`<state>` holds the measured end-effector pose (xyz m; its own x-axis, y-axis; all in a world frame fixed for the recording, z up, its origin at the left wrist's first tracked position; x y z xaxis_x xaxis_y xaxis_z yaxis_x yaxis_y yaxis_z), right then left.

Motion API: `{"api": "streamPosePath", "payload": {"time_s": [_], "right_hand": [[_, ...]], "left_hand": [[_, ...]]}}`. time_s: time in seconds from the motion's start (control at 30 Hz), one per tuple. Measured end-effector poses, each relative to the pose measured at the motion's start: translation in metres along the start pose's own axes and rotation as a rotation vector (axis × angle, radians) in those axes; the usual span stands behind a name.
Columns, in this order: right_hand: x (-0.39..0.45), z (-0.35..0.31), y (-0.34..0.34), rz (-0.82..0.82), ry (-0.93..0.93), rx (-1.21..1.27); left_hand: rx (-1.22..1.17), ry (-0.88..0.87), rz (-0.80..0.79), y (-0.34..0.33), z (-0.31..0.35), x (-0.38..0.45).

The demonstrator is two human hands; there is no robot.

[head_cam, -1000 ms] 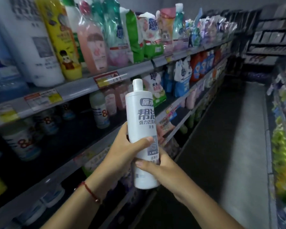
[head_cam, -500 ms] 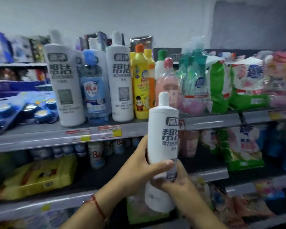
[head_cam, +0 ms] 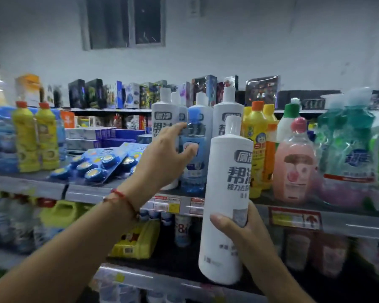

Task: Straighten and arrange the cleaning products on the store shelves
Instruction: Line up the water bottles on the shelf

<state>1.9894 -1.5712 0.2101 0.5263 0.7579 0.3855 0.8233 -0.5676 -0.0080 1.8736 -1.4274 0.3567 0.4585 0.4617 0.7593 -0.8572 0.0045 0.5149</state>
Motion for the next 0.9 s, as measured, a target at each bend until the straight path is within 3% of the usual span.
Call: {"api": "streamPosePath", "payload": {"time_s": [0.17, 0.3, 0.4, 0.57, 0.73, 0.9], "right_hand": [[0.016, -0.035, -0.003, 0.030, 0.116, 0.000], [0.016, -0.048, 0.004, 0.086, 0.162, -0.017], [0.012, -0.050, 0.010, 0.116, 0.186, -0.039], [0.009, -0.055, 0.016, 0.167, 0.214, -0.024], [0.013, -0.062, 0.011, 0.223, 0.245, -0.016], [0.027, -0.063, -0.005, 0.292, 0.247, -0.034]], "left_hand": [[0.518, -0.234, -0.073, -0.030, 0.027, 0.052], [0.777, -0.196, -0.151, -0.056, 0.015, 0.072], [0.814, -0.207, -0.169, -0.068, 0.005, 0.072], [0.621, -0.259, -0.067, -0.054, 0.009, 0.058], [0.123, -0.412, 0.061, -0.022, 0.014, 0.016], [-0.196, -0.265, 0.229, 0.017, -0.018, -0.019]]}}
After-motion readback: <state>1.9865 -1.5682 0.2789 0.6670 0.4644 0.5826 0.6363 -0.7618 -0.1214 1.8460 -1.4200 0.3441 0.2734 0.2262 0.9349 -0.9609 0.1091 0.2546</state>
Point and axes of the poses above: each hand's wrist, its own x-axis towards the middle knuckle, its own y-axis out of the back of the hand, z = x × y, the point moved 10 cm from there along x, towards the middle knuckle, and after that the axes turned 2 degrees about -y, right-handed, at the moved point
